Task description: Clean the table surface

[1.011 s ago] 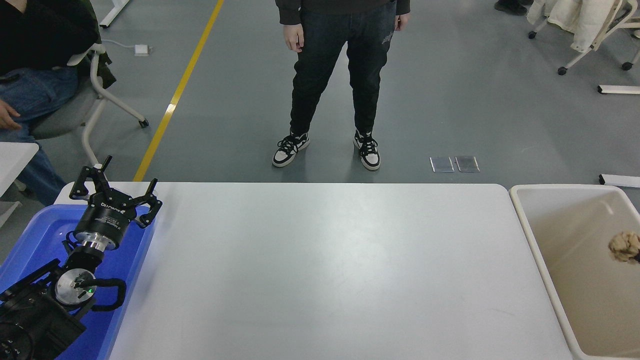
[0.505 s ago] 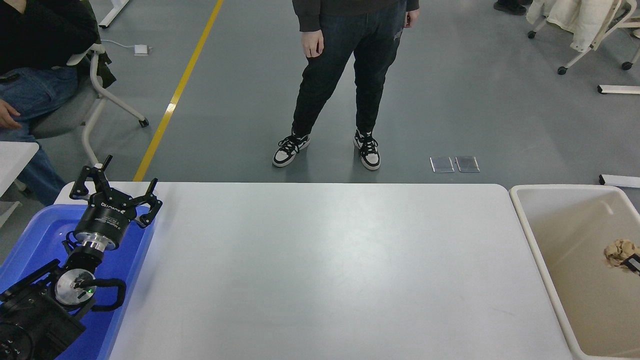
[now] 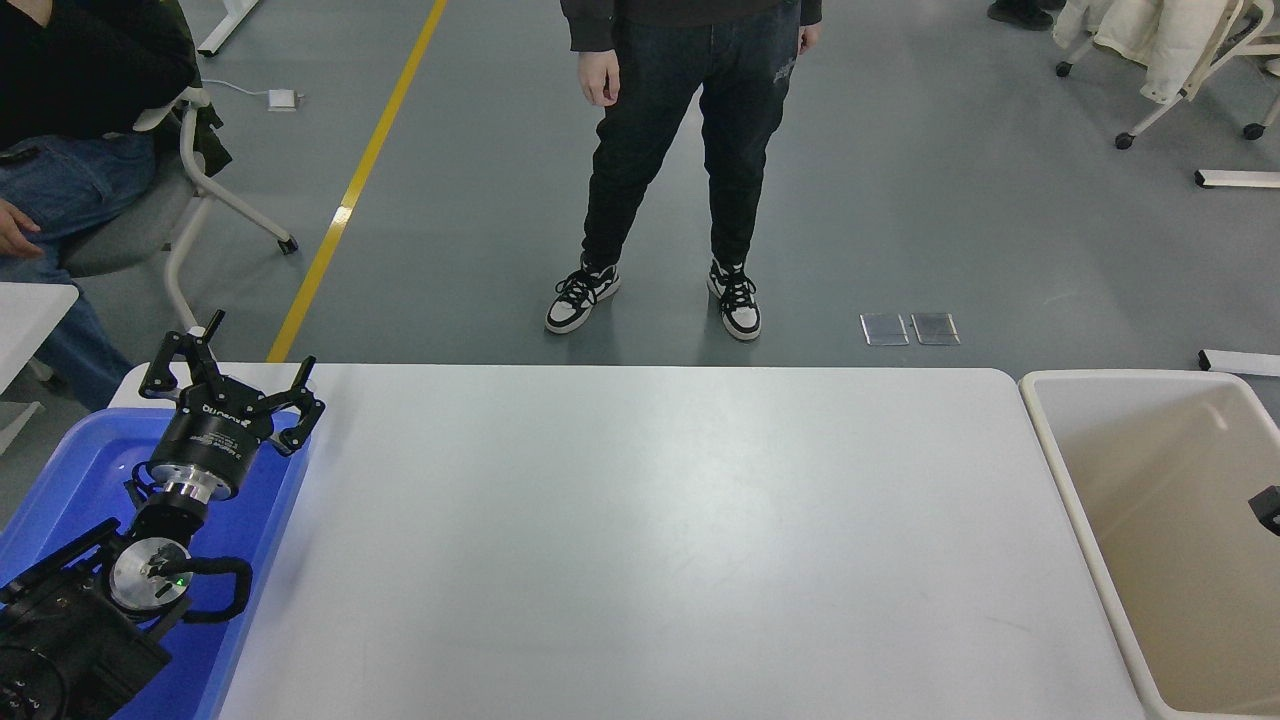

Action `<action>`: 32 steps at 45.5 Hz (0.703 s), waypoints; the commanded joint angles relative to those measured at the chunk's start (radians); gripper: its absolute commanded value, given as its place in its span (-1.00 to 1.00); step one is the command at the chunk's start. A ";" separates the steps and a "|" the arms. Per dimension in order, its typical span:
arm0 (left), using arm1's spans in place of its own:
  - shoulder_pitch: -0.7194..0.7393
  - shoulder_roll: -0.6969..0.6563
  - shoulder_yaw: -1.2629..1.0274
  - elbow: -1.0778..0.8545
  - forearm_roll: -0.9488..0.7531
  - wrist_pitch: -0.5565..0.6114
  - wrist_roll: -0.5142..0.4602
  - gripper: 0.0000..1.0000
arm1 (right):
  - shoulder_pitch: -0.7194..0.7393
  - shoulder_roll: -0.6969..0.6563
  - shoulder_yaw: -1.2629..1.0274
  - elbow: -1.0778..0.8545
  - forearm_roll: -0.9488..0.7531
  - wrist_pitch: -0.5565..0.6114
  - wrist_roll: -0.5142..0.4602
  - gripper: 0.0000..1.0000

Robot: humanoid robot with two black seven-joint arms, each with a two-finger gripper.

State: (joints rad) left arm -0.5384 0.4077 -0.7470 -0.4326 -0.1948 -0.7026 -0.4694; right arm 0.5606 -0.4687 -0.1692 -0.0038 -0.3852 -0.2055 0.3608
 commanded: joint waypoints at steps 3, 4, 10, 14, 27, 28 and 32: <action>0.000 0.000 0.000 0.000 0.000 0.000 0.000 1.00 | 0.022 -0.011 0.080 -0.004 0.026 0.000 -0.002 1.00; 0.000 0.000 0.000 0.000 0.000 0.000 0.000 1.00 | 0.031 -0.013 0.085 -0.004 0.041 0.000 -0.002 1.00; 0.000 0.000 0.000 0.000 0.000 0.000 0.000 1.00 | 0.053 -0.040 0.097 0.004 0.136 0.011 -0.002 1.00; 0.000 0.000 0.000 0.000 0.000 0.000 0.000 1.00 | 0.065 -0.076 0.155 0.014 0.180 0.078 -0.002 1.00; 0.000 0.000 0.000 0.000 0.000 0.000 0.000 1.00 | 0.088 -0.111 0.493 0.142 0.189 0.186 0.007 0.99; 0.000 0.000 0.000 0.000 0.000 0.000 0.000 1.00 | 0.087 -0.113 0.537 0.171 0.189 0.186 0.009 0.99; 0.000 0.000 0.000 0.000 0.000 0.000 0.000 1.00 | 0.065 -0.123 0.758 0.286 0.175 0.189 0.009 1.00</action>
State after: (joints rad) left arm -0.5385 0.4081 -0.7470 -0.4326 -0.1948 -0.7026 -0.4694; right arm 0.6334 -0.5623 0.2131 0.0871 -0.2150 -0.0590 0.3641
